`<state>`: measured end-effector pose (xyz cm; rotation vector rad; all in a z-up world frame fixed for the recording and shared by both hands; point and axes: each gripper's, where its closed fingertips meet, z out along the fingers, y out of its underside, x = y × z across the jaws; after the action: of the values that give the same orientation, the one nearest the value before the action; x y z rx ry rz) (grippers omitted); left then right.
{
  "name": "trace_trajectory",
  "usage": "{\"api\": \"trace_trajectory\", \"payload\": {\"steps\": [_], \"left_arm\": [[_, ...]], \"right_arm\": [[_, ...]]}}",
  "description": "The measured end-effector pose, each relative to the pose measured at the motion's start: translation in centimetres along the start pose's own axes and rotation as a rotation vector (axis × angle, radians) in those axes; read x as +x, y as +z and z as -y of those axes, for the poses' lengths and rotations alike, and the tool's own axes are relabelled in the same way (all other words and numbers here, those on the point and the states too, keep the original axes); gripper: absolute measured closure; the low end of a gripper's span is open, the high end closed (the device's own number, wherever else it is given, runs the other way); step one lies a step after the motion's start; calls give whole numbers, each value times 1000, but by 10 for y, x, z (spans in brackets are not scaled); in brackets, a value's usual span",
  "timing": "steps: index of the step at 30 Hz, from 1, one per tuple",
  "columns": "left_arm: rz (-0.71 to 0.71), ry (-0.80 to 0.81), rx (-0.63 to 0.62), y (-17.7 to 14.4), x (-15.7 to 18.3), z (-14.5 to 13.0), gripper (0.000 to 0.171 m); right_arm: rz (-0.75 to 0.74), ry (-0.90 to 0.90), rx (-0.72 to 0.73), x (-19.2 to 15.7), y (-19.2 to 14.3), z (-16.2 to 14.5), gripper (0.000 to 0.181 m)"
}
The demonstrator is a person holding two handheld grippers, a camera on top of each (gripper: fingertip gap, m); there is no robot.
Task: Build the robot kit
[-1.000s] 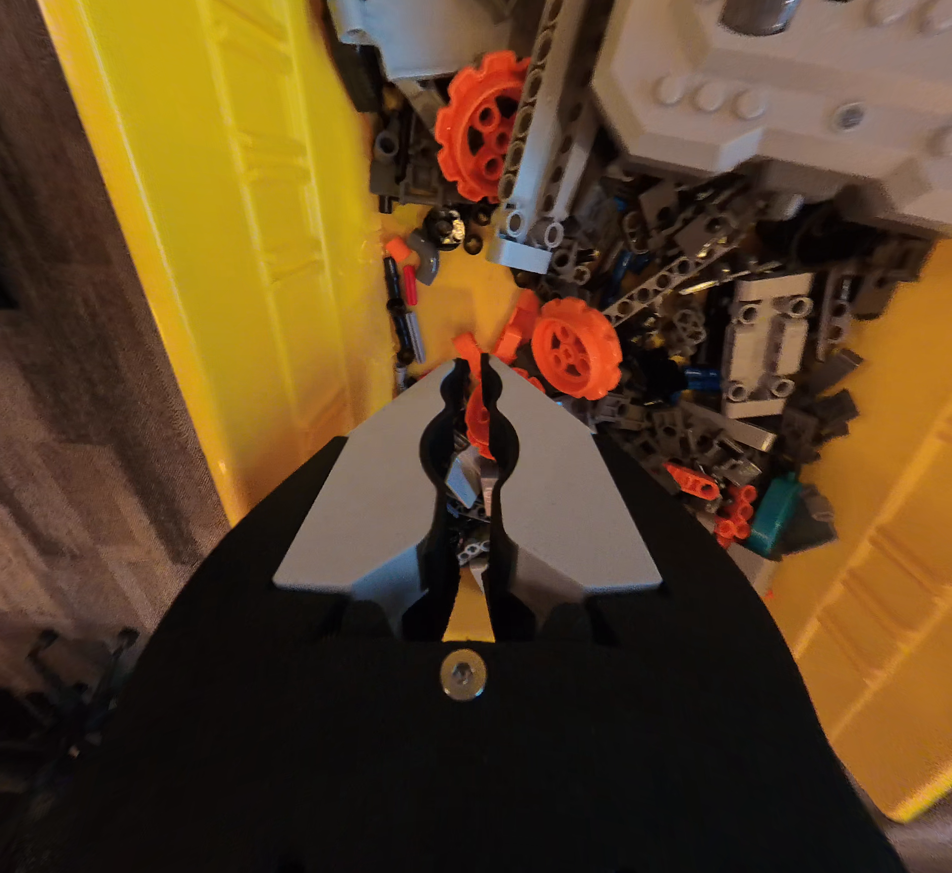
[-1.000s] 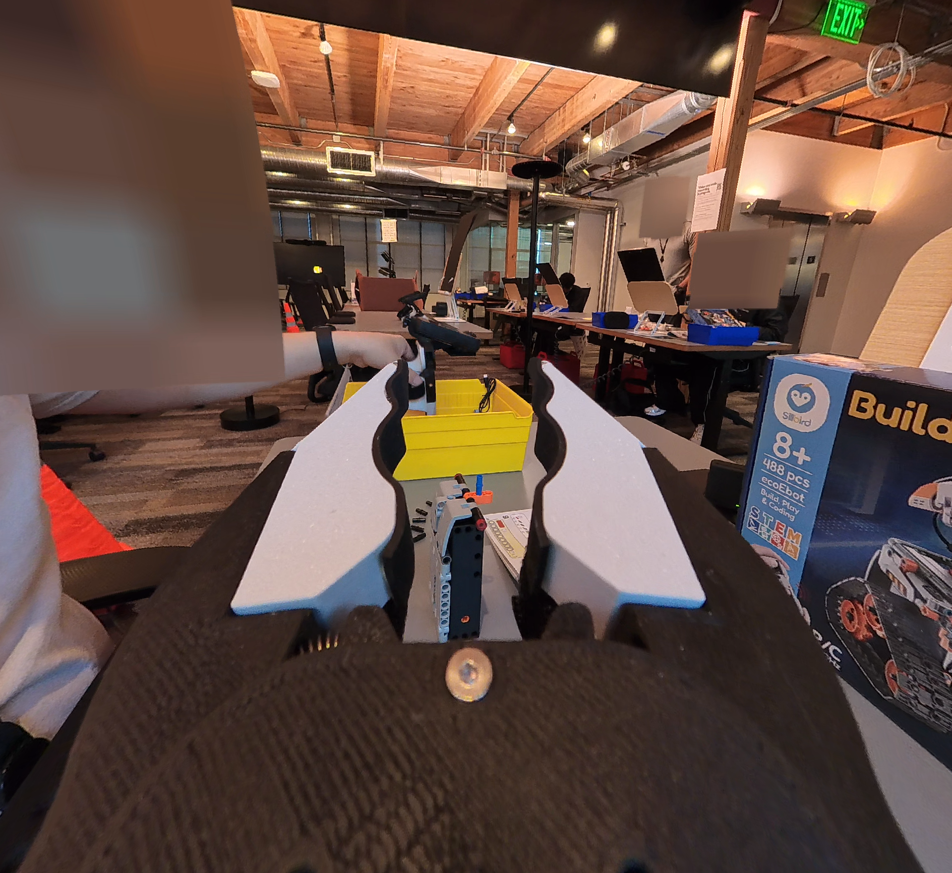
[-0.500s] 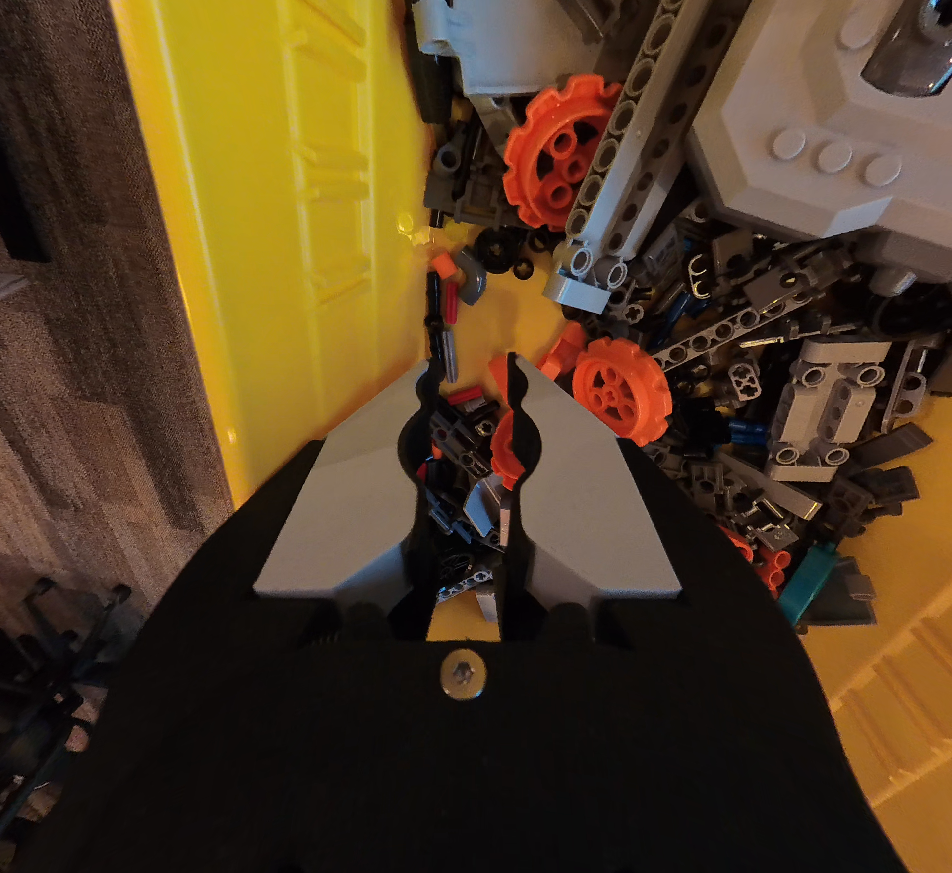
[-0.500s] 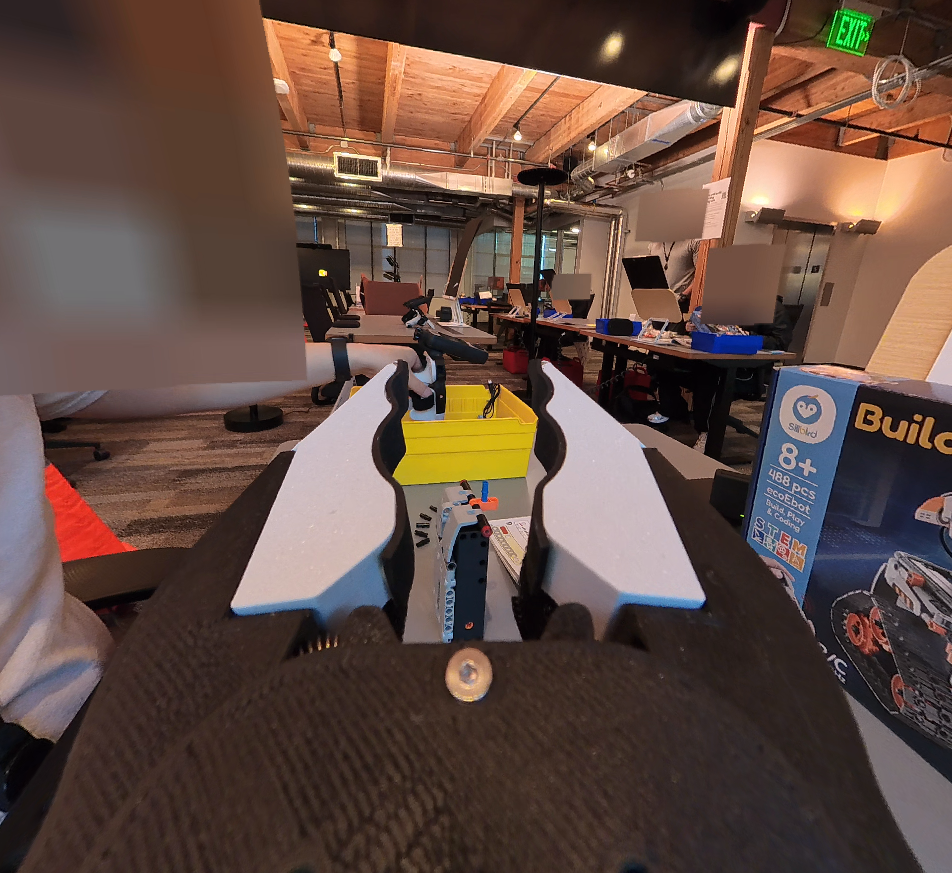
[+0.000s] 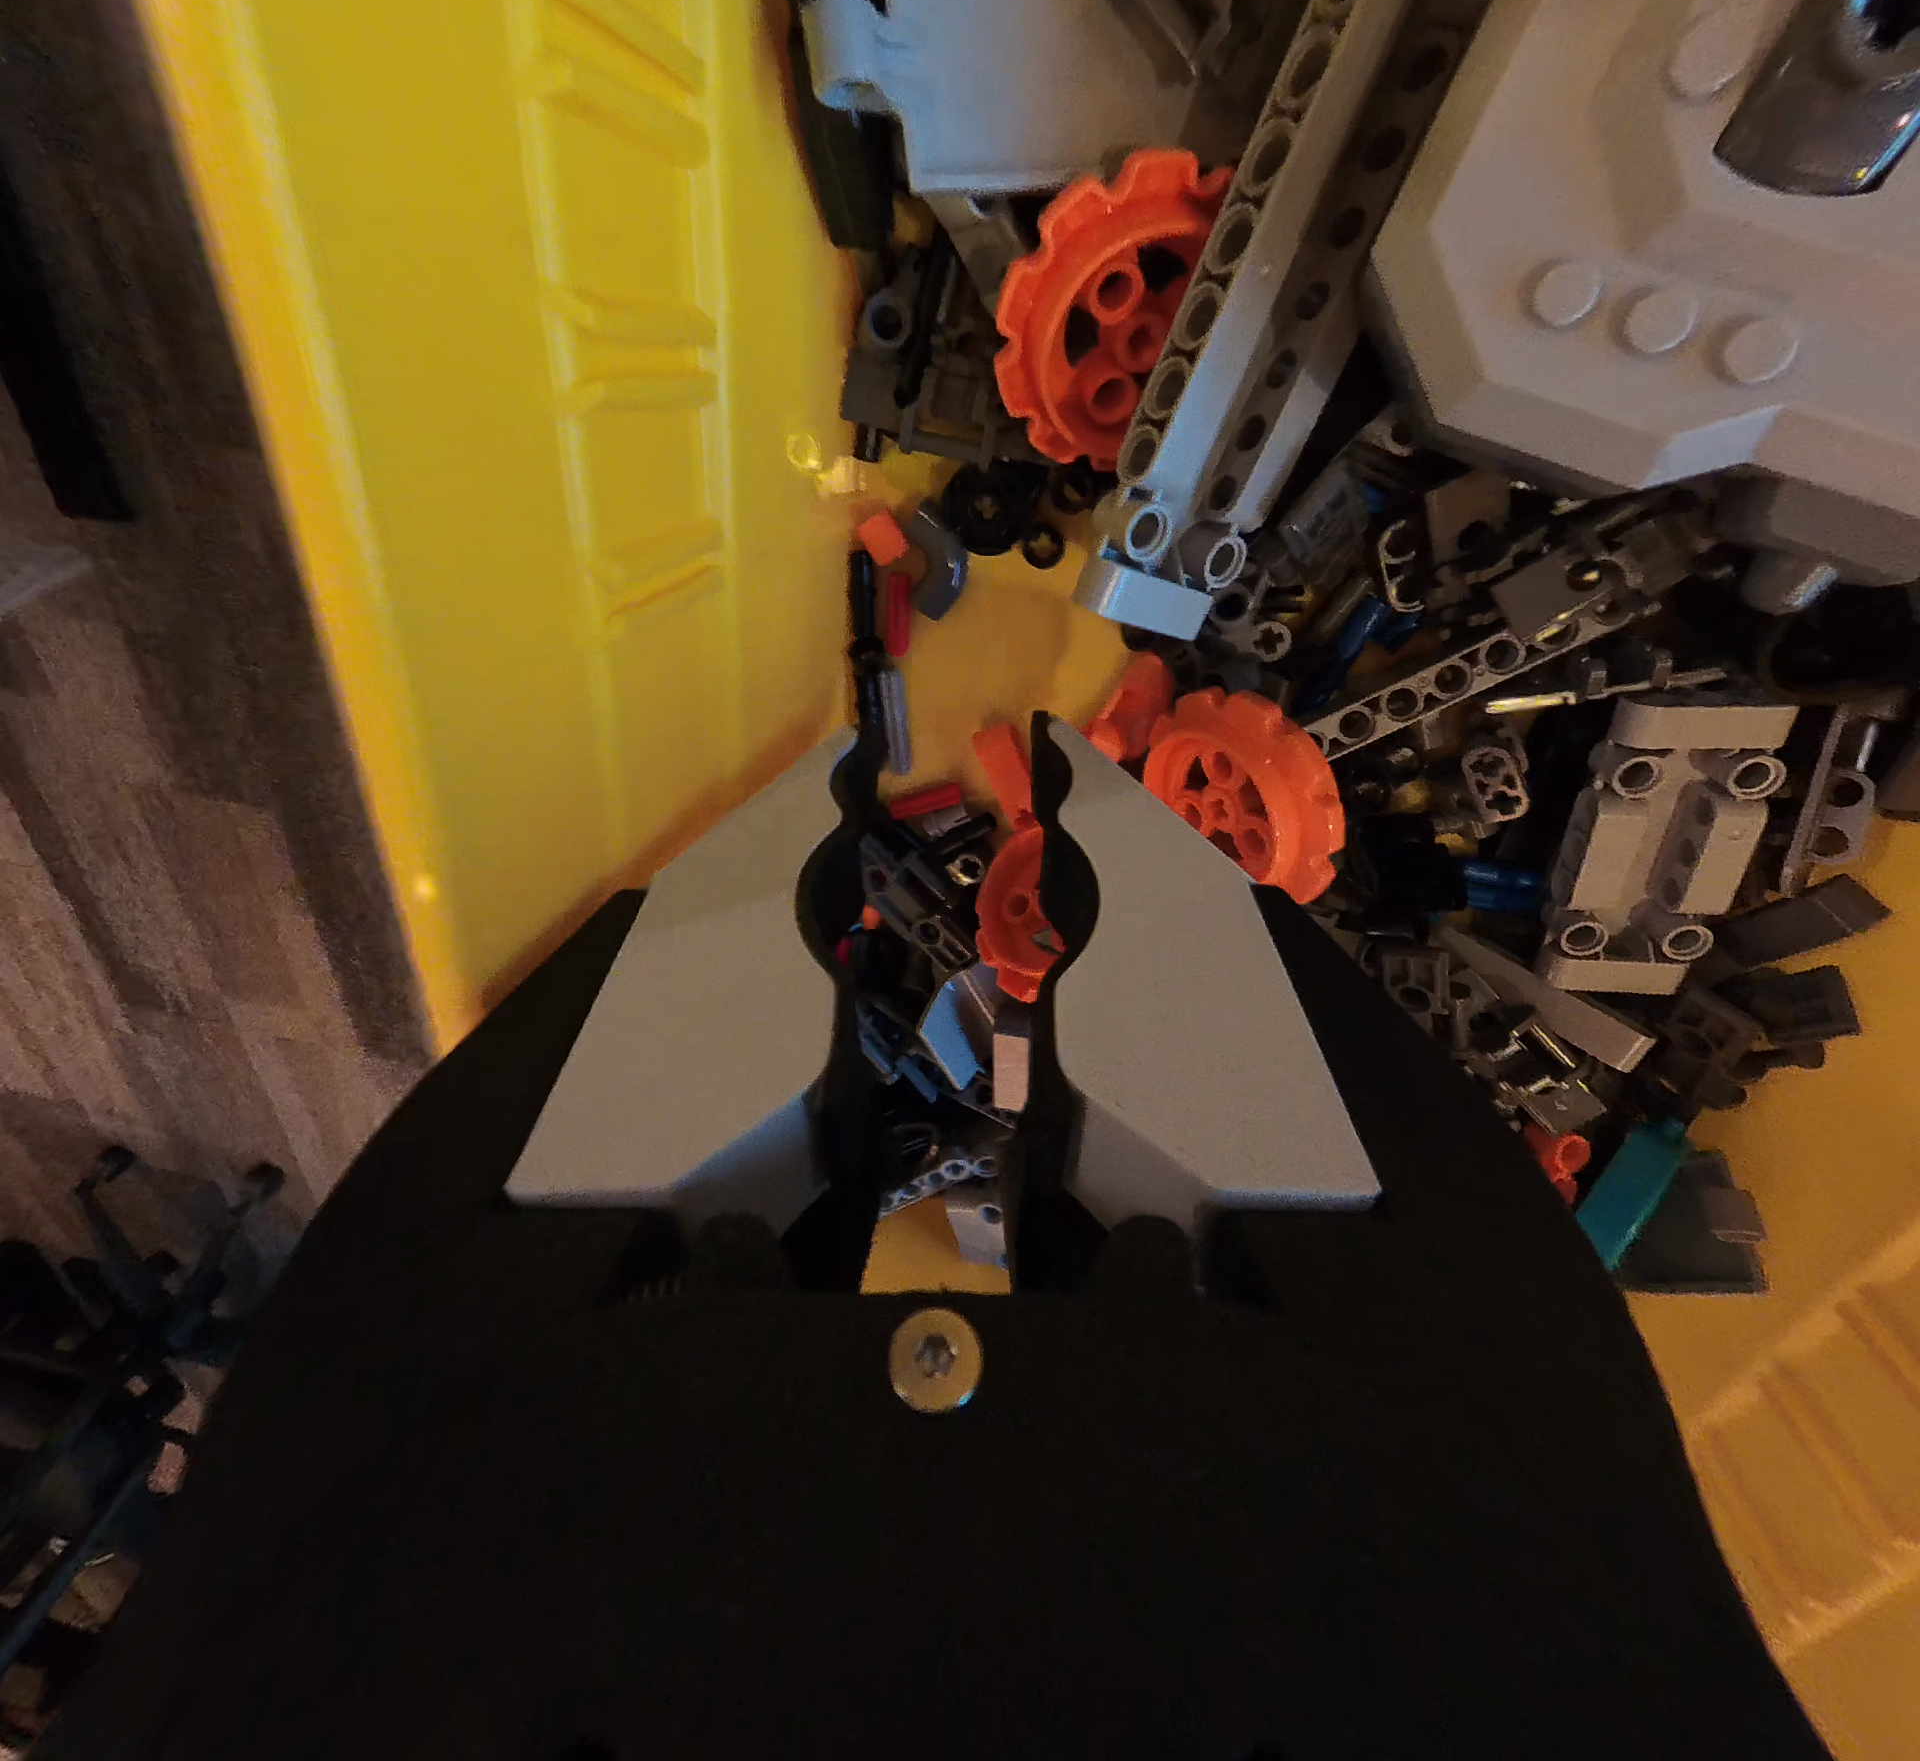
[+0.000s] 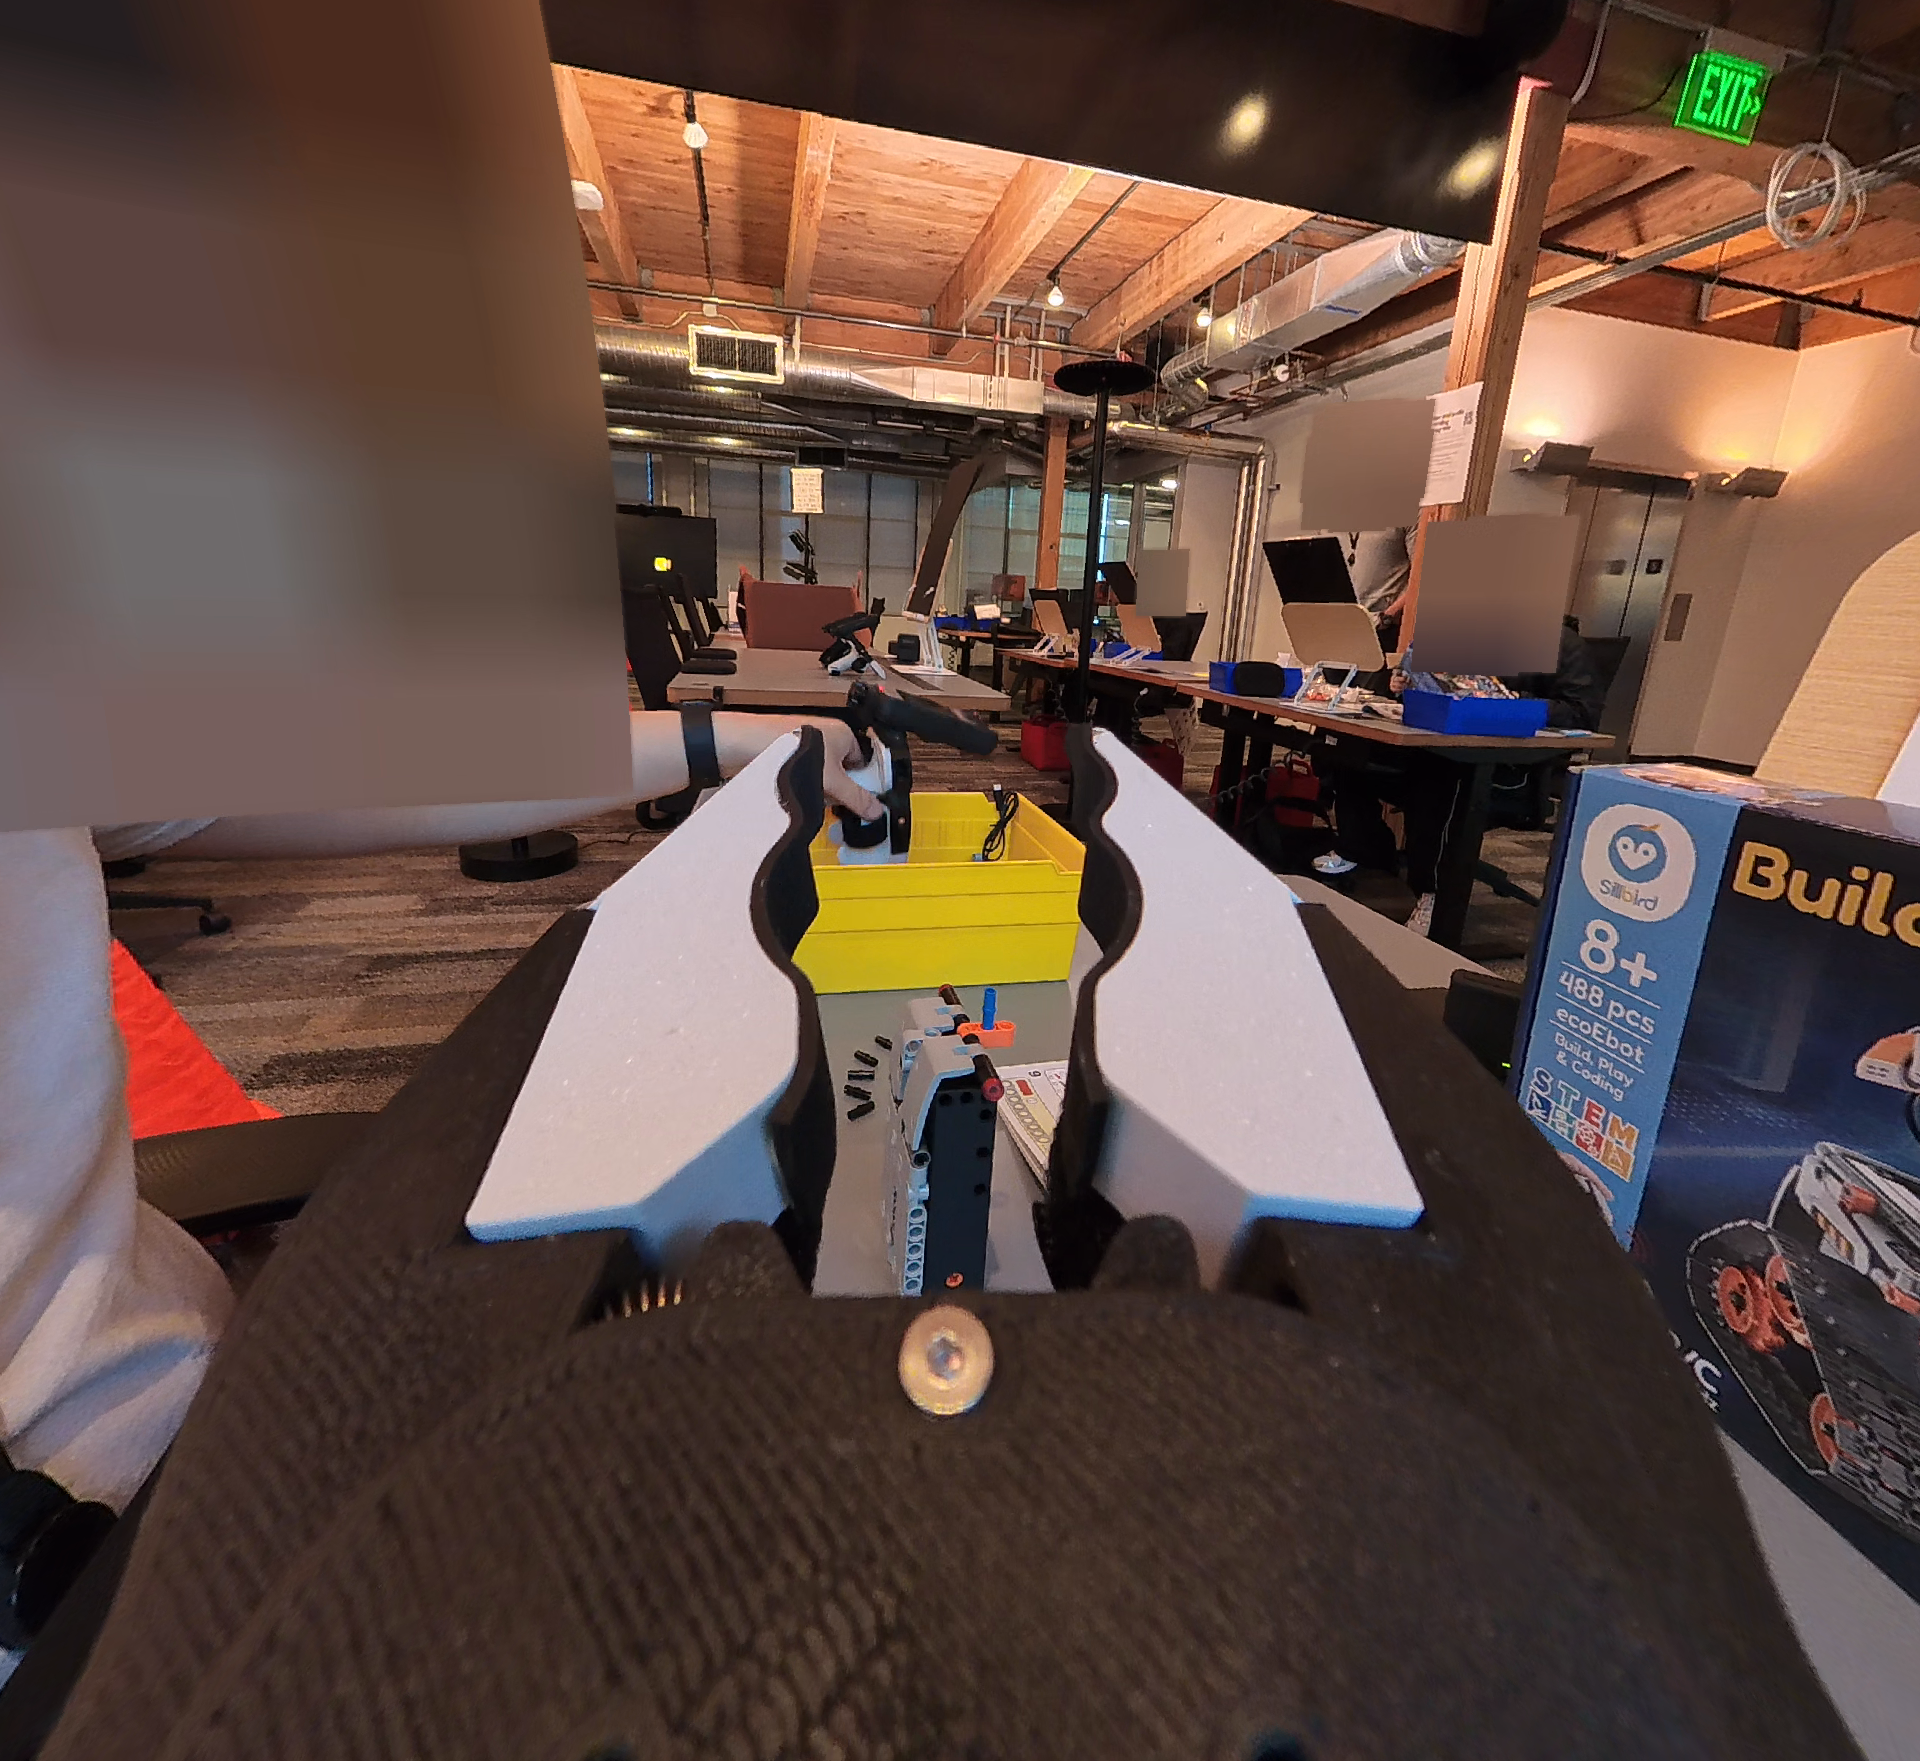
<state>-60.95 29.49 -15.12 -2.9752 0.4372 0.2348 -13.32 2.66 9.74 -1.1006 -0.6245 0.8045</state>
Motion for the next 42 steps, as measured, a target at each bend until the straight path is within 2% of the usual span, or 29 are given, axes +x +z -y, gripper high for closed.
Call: {"api": "trace_trajectory", "payload": {"steps": [6, 12, 24, 29, 31, 37, 42], "left_arm": [[45, -22, -8, 4, 0, 1, 133], [127, -13, -30, 6, -2, 1, 134], [-11, -28, 25, 9, 1, 1, 139], [20, 7, 34, 8, 1, 1, 137], [49, 8, 15, 8, -2, -1, 142], [41, 30, 1, 6, 0, -3, 135], [-6, 83, 94, 3, 5, 7, 127]], "right_arm": [[7, 3, -8, -1, 2, -3, 133], [17, 28, 28, 0, -1, 3, 133], [19, 19, 58, -3, -5, 11, 134], [20, 22, 60, -2, -5, 11, 133], [20, 22, 60, -2, -5, 11, 133], [22, 23, 60, -3, -5, 11, 133], [28, 24, 56, -4, -4, 11, 133]]}}
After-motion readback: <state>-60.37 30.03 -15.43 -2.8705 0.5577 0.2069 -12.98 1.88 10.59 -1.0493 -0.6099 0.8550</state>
